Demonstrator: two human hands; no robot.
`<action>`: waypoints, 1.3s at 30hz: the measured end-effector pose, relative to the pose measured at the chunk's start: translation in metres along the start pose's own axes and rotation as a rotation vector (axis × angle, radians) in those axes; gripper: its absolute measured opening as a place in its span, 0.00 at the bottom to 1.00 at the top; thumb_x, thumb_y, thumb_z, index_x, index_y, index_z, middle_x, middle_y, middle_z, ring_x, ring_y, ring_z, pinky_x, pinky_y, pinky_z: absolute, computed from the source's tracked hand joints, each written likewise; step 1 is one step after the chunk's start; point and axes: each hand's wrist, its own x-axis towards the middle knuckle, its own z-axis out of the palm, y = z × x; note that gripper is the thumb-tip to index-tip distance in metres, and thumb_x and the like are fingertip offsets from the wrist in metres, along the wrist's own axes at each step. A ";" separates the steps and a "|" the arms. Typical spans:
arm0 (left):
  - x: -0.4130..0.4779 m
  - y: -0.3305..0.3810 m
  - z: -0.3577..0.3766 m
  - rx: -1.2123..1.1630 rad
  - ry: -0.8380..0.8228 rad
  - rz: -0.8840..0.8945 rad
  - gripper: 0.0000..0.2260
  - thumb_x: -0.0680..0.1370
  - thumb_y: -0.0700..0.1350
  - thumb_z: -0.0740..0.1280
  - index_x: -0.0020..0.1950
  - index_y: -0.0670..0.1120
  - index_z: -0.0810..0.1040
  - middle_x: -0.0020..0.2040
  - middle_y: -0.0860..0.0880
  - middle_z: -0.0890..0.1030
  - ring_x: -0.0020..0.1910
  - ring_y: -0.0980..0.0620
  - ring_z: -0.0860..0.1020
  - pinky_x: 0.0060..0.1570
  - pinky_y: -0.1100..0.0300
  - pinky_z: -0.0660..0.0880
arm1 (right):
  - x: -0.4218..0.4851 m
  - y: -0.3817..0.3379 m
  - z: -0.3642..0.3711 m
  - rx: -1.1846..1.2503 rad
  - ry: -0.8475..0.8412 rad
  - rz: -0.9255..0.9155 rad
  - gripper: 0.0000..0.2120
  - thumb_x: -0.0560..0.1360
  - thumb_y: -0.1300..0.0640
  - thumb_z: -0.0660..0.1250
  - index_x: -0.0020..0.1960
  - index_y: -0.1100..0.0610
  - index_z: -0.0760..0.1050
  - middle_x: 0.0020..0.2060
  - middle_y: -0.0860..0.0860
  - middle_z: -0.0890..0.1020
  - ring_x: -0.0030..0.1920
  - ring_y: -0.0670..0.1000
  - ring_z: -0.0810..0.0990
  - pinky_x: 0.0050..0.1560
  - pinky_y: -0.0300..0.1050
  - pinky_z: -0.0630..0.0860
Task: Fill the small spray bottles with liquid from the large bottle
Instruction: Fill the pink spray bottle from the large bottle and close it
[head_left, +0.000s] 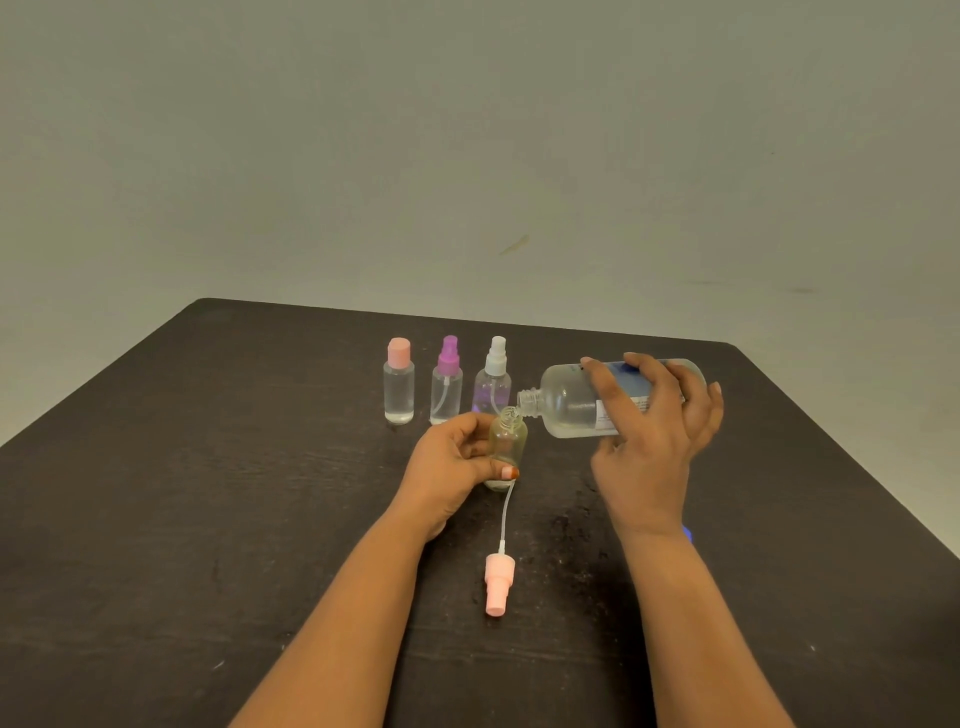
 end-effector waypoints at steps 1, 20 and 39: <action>0.000 0.000 0.000 -0.003 0.001 0.004 0.20 0.66 0.24 0.69 0.50 0.45 0.78 0.49 0.46 0.83 0.51 0.49 0.81 0.49 0.61 0.79 | 0.000 0.000 0.000 -0.001 0.001 0.002 0.35 0.59 0.74 0.63 0.60 0.47 0.76 0.57 0.56 0.76 0.63 0.58 0.65 0.68 0.67 0.53; 0.000 0.000 0.000 -0.007 -0.002 0.015 0.20 0.66 0.23 0.69 0.49 0.45 0.78 0.46 0.47 0.83 0.47 0.51 0.81 0.48 0.61 0.80 | 0.000 -0.001 0.001 0.004 0.013 0.004 0.37 0.58 0.76 0.66 0.60 0.47 0.75 0.57 0.55 0.76 0.63 0.58 0.65 0.68 0.67 0.54; -0.002 0.004 0.001 0.008 0.003 0.002 0.19 0.67 0.24 0.69 0.49 0.45 0.78 0.46 0.47 0.82 0.47 0.51 0.81 0.47 0.62 0.80 | 0.000 -0.001 0.000 0.004 -0.001 0.012 0.37 0.58 0.76 0.66 0.60 0.46 0.75 0.58 0.55 0.76 0.64 0.58 0.64 0.68 0.67 0.53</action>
